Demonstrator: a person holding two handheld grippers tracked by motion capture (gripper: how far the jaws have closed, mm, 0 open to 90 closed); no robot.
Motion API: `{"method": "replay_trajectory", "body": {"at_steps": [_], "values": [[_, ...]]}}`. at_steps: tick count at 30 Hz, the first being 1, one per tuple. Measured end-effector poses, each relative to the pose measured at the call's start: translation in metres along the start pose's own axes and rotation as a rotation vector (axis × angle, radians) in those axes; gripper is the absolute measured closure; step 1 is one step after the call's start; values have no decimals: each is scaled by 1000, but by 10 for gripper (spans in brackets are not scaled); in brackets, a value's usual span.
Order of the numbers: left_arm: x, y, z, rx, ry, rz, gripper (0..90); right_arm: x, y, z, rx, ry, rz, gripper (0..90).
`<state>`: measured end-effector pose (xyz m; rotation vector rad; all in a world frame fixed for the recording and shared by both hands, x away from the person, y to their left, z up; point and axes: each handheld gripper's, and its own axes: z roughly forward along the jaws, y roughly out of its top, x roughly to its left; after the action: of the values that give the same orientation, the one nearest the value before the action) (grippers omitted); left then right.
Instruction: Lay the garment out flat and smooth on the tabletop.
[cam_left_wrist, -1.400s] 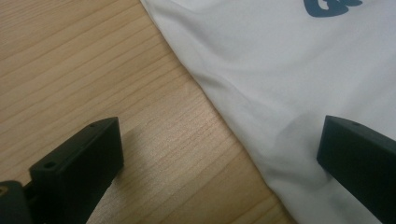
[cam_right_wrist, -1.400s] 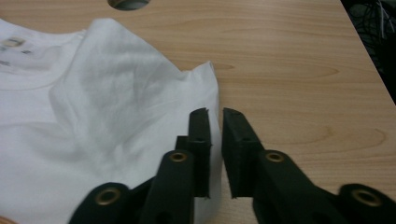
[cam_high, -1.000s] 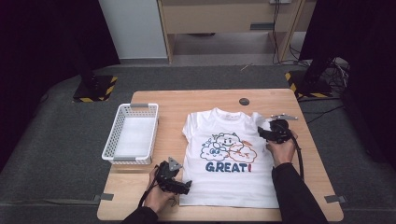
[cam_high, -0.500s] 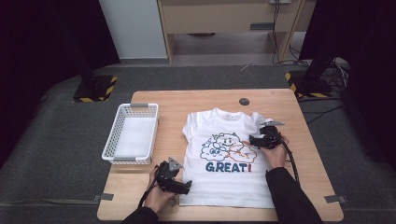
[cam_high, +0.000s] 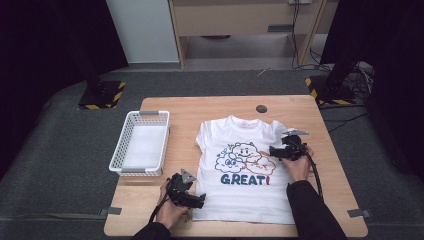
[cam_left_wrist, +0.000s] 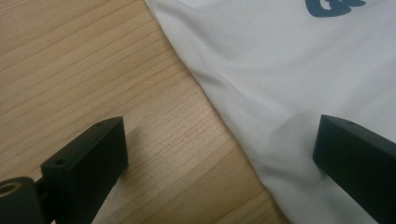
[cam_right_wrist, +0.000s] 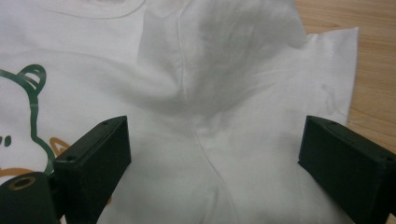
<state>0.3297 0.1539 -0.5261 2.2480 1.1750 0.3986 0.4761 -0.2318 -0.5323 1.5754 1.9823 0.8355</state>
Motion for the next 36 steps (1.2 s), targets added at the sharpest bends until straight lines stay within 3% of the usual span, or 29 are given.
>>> {"method": "replay_trajectory", "body": {"at_steps": [4,6,14,18,33,36], "values": [[-1,2,-2,0,-7,-10,41,-3,1,-11,-25,30,6,80],[0,4,-4,-19,-13,-19,44,-4,1,-17,-37,60,13,73],[7,17,-18,-122,-19,-68,52,0,3,-41,-48,106,-16,72],[10,24,-23,-154,-11,-71,56,2,0,-52,-59,135,-18,71],[27,53,-30,-234,17,-118,78,20,-27,-66,-4,192,-83,52],[30,56,-27,-225,26,-124,82,22,-32,-68,3,198,-93,50]]}}
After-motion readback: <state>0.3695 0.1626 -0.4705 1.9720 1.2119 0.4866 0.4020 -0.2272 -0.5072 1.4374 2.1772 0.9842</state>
